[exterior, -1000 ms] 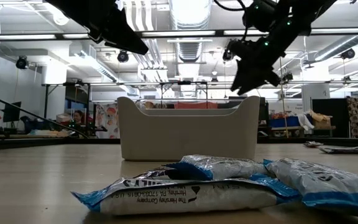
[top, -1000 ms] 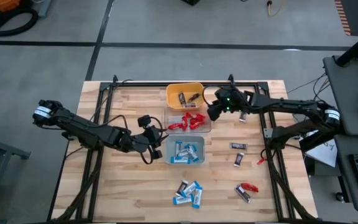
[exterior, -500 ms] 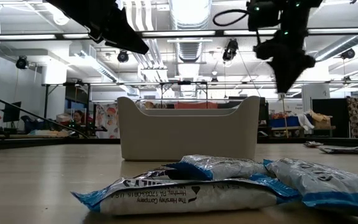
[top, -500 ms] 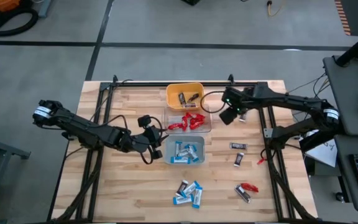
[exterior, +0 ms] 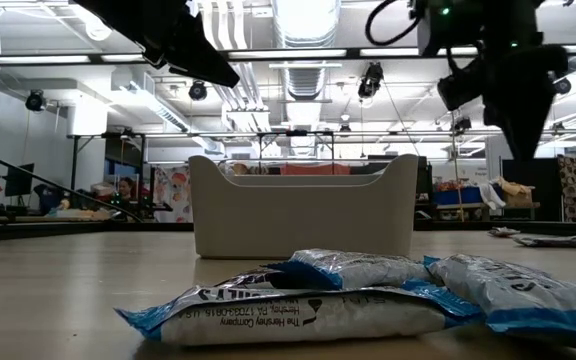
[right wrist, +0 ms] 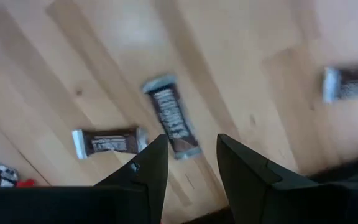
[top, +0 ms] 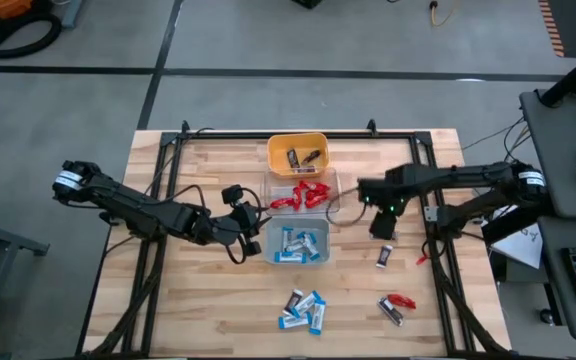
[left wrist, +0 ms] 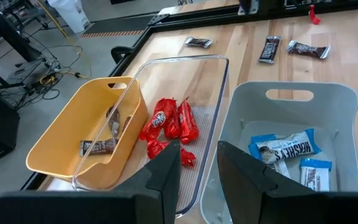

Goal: Organize candy in baskets
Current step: Put the brown chocolate bar into the yellow bin

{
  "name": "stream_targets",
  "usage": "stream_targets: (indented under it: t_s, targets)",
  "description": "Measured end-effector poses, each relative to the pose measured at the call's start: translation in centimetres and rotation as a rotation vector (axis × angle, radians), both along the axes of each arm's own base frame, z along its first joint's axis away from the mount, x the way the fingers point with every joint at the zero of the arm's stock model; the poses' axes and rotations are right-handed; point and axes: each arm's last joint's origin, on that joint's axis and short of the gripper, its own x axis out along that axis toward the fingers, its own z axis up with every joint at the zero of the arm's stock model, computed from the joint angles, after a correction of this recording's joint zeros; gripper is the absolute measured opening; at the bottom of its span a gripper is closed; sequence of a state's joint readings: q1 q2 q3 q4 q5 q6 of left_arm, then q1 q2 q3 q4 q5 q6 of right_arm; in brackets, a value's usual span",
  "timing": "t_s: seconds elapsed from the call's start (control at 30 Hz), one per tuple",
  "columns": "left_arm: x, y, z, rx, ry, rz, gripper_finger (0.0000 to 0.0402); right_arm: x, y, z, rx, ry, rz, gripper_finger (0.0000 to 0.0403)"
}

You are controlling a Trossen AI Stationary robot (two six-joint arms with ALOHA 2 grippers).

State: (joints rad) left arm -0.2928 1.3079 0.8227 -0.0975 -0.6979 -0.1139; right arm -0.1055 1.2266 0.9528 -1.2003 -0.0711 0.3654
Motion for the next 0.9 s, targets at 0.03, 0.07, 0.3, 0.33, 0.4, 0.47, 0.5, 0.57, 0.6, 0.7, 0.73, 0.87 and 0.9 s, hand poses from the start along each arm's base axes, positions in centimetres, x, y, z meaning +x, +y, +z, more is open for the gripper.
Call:
stream_targets:
  t_s: [0.03,0.07,0.3,0.33,0.4,0.47,0.5,0.57,0.6,0.7,0.73,0.87,0.9]
  targets:
    - [0.0,0.0,0.0,0.0,0.0,0.0,0.0091,0.2,0.6,-0.4,-0.005,-0.017,0.041,0.0128]
    - [0.0,0.0,0.0,0.0,0.0,0.0,0.0091,0.4,1.2,-0.7,-0.014,-0.042,0.085,0.0127]
    - [0.0,0.0,0.0,0.007,0.004,-0.004,0.0091,0.8,4.9,-2.1,-0.109,-0.139,0.304,0.0138]
    - [0.0,0.0,0.0,0.009,0.005,-0.005,0.0091,0.8,5.0,-2.2,-0.119,-0.139,0.306,0.0144]
    - [0.0,0.0,0.0,0.016,0.009,-0.008,0.0091,0.8,5.2,-2.3,-0.13,-0.15,0.288,0.0157]
    - [0.0,0.0,0.0,0.021,0.011,-0.011,0.0091,0.7,5.3,-2.5,-0.14,-0.141,0.277,0.0169]
    - [0.0,0.0,0.0,0.021,0.012,-0.011,0.0091,0.6,5.2,-2.6,-0.147,-0.135,0.274,0.0175]
    - [0.0,0.0,0.0,0.022,0.012,-0.011,0.0091,0.5,5.2,-2.9,-0.15,-0.129,0.261,0.0182]
    - [0.0,0.0,0.0,0.021,0.012,-0.011,0.0091,0.4,5.1,-3.0,-0.15,-0.121,0.251,0.0185]
    - [0.0,0.0,0.0,0.022,0.012,-0.011,0.0091,0.0,5.1,-3.8,-0.153,-0.093,0.224,0.0193]
    - [0.0,0.0,0.0,0.022,0.012,-0.011,0.0091,-0.2,5.0,-4.0,-0.153,-0.083,0.215,0.0196]
    - [0.0,0.0,0.0,0.022,0.012,-0.011,0.0091,-0.7,4.9,-5.0,-0.152,-0.053,0.176,0.0205]
    - [0.0,0.0,0.0,0.022,0.012,-0.011,0.0091,-0.9,4.9,-5.2,-0.153,-0.049,0.172,0.0207]
